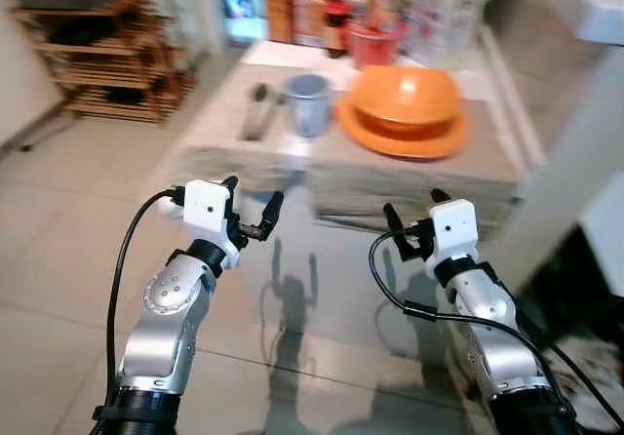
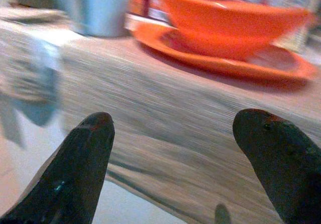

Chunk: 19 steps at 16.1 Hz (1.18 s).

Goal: Setting the table

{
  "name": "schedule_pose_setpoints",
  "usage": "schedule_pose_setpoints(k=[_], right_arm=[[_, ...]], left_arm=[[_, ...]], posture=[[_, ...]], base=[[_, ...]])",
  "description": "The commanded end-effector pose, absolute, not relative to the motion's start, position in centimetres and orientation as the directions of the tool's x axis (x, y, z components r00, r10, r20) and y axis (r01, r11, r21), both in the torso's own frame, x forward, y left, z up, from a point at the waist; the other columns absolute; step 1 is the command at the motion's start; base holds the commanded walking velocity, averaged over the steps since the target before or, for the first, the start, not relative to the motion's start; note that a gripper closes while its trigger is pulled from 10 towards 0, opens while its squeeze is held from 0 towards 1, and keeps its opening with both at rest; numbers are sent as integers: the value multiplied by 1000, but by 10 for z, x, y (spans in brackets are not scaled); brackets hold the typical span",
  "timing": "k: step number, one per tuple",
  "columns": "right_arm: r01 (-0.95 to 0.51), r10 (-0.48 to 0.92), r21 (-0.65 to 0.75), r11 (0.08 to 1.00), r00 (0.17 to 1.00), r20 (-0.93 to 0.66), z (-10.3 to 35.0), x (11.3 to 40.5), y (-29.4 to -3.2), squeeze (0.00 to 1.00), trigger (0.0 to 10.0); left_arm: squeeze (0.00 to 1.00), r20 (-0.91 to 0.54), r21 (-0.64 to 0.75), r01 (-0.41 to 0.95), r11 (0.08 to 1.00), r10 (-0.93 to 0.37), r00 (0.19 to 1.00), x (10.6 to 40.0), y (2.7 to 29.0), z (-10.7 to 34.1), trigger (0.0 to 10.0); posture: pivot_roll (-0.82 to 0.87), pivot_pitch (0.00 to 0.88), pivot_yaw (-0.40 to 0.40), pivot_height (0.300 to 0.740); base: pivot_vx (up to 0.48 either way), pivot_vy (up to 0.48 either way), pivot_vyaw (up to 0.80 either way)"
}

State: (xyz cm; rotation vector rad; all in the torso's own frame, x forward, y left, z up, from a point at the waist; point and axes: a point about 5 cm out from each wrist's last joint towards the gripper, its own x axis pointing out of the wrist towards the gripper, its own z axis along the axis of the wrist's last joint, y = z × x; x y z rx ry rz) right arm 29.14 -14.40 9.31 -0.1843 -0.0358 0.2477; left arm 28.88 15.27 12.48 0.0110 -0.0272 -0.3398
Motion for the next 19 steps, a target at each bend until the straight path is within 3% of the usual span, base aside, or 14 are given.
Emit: schedule_pose_setpoints(k=[1, 13, 19], right_arm=[[-261, 269, -191, 946, 963, 14, 93, 293, -137, 0, 10000], [-255, 265, -195, 947, 964, 29, 101, 299, -130, 0, 10000], [-277, 303, -160, 947, 937, 175, 151, 324, -109, 0, 10000]], left_arm=[[0, 31, 47, 313, 949, -314, 949, 294, 156, 130, 10000], [0, 50, 76, 390, 918, -394, 918, 312, 129, 148, 10000], [0, 21, 64, 381, 922, -383, 924, 301, 132, 144, 10000]], posture=[[5, 0, 45, 740], [1, 0, 49, 740], [63, 0, 35, 740]], base=[[0, 0, 0], [0, 0, 0], [0, 0, 0]])
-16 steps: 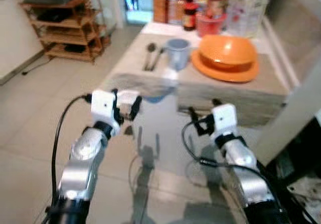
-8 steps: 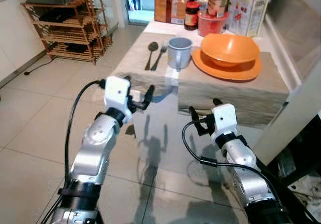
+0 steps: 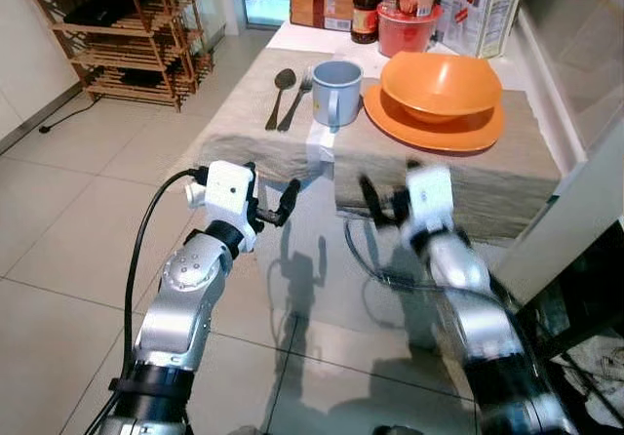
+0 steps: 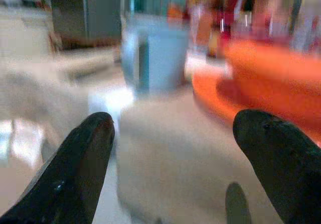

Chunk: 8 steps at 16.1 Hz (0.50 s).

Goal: Setting the table

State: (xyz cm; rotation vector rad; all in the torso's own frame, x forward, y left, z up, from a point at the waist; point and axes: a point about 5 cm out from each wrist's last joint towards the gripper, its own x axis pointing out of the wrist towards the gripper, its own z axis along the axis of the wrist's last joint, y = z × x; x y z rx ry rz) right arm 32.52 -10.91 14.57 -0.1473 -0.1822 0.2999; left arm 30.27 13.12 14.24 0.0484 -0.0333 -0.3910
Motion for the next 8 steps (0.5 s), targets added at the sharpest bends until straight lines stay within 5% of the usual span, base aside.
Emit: schedule_pose_setpoints(k=[1, 8], right_arm=[[-290, 315, -147, 946, 929, 193, 158, 329, -102, 0, 10000], [-259, 291, -172, 950, 935, 201, 153, 317, -111, 0, 10000]], left_arm=[[0, 17, 70, 375, 924, -377, 926, 299, 133, 144, 10000], [0, 44, 72, 340, 938, -344, 938, 295, 138, 151, 10000]], posture=[[81, 0, 32, 740], [86, 0, 32, 740]], base=[[0, 0, 0], [0, 0, 0]])
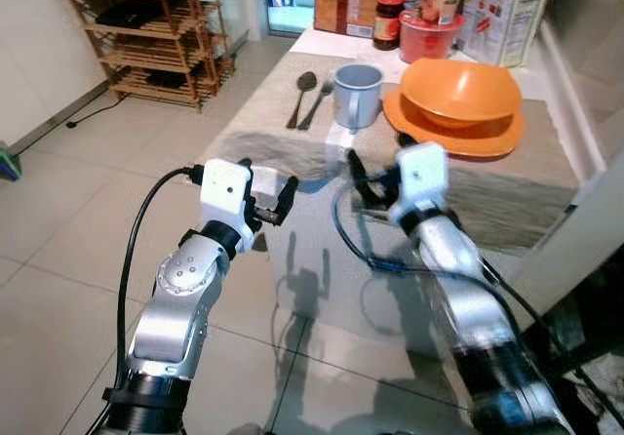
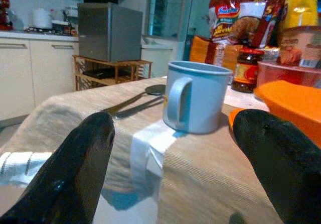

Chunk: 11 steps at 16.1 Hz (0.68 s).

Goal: Setting the table

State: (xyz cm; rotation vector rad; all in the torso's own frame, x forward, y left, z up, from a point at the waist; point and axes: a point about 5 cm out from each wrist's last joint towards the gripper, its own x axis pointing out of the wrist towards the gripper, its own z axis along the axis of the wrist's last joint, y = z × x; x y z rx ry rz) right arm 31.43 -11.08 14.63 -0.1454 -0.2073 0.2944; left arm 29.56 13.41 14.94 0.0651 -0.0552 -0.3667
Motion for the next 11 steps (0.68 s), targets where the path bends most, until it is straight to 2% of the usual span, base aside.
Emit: schedule_pose_setpoints(k=[1, 4, 6, 9, 11], right_arm=[[-254, 283, -191, 948, 948, 147, 139, 304, -125, 0, 10000], [-224, 237, -221, 949, 971, 33, 107, 267, -159, 0, 10000], [-173, 176, -192, 966, 984, 1, 96, 246, -178, 0, 10000], [-176, 169, -202, 963, 984, -54, 80, 225, -183, 0, 10000], [-158, 152, -200, 967, 987, -41, 84, 232, -184, 0, 10000]], left_arm=[[0, 46, 75, 337, 939, -341, 939, 291, 142, 153, 10000], [0, -6, 53, 331, 942, -331, 943, 273, 156, 144, 10000], [0, -46, -13, 314, 949, -315, 948, 257, 169, 132, 10000], [0, -92, -1, 294, 956, -293, 952, 229, 189, 107, 10000], [0, -102, -12, 309, 951, -308, 946, 231, 181, 103, 10000]], posture=[[76, 0, 34, 740], [41, 0, 50, 740], [20, 0, 57, 740], [-8, 0, 56, 740], [-12, 0, 53, 740]], base=[[0, 0, 0], [0, 0, 0], [0, 0, 0], [0, 0, 0], [0, 0, 0]])
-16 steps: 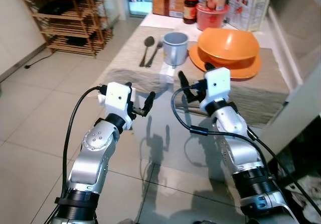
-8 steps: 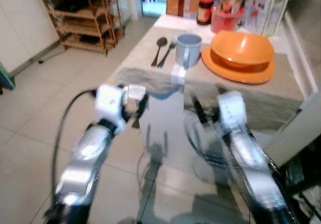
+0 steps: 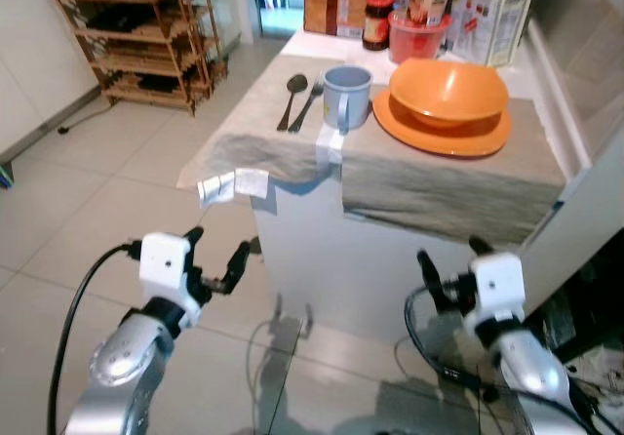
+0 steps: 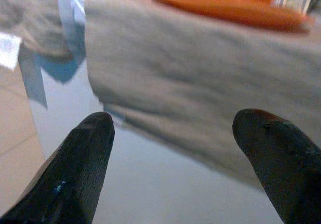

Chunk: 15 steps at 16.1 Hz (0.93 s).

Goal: Setting the table

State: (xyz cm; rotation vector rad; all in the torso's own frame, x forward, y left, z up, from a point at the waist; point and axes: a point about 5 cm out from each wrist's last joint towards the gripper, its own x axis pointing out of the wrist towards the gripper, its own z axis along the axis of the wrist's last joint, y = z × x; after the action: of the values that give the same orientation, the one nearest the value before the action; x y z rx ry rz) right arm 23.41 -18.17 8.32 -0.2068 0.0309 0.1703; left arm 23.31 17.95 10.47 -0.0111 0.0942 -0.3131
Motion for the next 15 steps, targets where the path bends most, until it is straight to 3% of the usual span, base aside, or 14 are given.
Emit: schedule_pose_setpoints(k=[1, 3, 15], right_arm=[[-162, 156, -211, 964, 987, -45, 86, 239, -182, 0, 10000], [-157, 152, -210, 965, 988, -36, 87, 245, -180, 0, 10000], [-203, 210, -223, 953, 978, 9, 96, 272, -157, 0, 10000]], left_arm=[[0, -66, -25, 335, 942, -335, 940, 240, 170, 110, 10000], [0, -48, -14, 352, 936, -352, 935, 246, 164, 114, 10000], [0, 51, -1, 304, 953, -304, 951, 260, 155, 135, 10000]], posture=[[-18, 0, 55, 740], [-19, 0, 55, 740], [17, 0, 35, 740]], base=[[0, 0, -788], [0, 0, -788], [35, 0, -63]])
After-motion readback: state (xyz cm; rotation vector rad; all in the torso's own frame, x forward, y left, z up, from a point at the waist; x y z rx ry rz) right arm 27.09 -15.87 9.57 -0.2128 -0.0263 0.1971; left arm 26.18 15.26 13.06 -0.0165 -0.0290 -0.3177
